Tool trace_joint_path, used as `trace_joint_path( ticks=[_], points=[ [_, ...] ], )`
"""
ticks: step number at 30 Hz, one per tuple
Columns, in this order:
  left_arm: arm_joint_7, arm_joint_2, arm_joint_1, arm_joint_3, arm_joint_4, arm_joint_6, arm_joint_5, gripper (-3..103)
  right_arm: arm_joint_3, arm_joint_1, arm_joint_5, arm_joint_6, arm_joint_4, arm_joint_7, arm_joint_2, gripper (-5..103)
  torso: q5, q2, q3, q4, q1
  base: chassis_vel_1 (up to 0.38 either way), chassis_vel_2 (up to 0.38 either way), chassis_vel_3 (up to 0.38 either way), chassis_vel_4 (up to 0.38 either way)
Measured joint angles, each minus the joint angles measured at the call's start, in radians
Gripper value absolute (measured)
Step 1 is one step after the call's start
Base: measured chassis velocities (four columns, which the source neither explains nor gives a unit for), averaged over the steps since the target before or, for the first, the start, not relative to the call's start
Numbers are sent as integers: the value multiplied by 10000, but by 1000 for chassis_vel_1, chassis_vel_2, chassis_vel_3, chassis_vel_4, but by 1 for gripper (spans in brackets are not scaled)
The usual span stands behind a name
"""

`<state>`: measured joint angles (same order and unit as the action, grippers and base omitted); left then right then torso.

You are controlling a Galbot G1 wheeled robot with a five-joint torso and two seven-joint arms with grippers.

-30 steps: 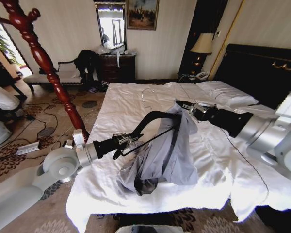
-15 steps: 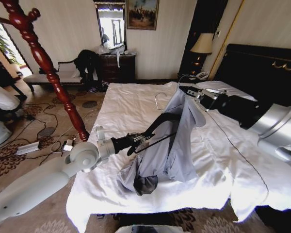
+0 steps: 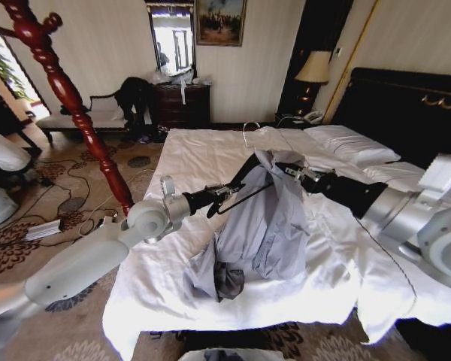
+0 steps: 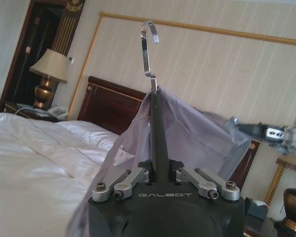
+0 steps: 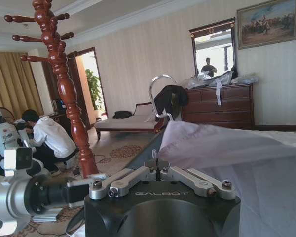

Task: Pick up the clothes from the bed and hang them on the clothes hanger.

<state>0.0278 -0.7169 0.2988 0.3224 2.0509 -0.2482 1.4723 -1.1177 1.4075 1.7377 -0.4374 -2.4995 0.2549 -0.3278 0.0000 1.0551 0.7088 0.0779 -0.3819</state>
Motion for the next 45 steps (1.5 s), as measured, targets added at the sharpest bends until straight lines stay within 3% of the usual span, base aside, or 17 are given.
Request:
trace_joint_path(
  ticks=[7,20,28,31,35,45],
  points=[
    [11,451,305,-459,197,9,64,18,-100,-188,-17,56,3,111,-68,0,0,0,0,2,0,0,0,0,0],
    [573,2441,4372,-3986,1224,17,-382,18,126,-2813,769,85,1444,57,923,0,-3,1,0,-1,2,0,0,0,0],
    [872,2948,6119,-5224,1980,10,-525,18,181,-2787,487,118,1497,-111,1247,0,-3,1,-1,4,1,0,0,0,0],
    [1286,3641,7407,-6413,2431,-6,-610,18,165,-2684,172,127,1761,-262,1316,0,4,1,-1,-4,1,0,0,0,0],
    [1592,4251,7919,-7105,2647,0,-328,18,-12,-2653,100,121,1982,-267,1319,0,-1,1,-1,3,2,0,0,0,0],
    [1733,4425,7970,-7304,3177,-128,276,18,1,-2569,-327,112,2376,-397,1547,0,0,1,-1,-1,2,0,0,0,0]
  ],
)
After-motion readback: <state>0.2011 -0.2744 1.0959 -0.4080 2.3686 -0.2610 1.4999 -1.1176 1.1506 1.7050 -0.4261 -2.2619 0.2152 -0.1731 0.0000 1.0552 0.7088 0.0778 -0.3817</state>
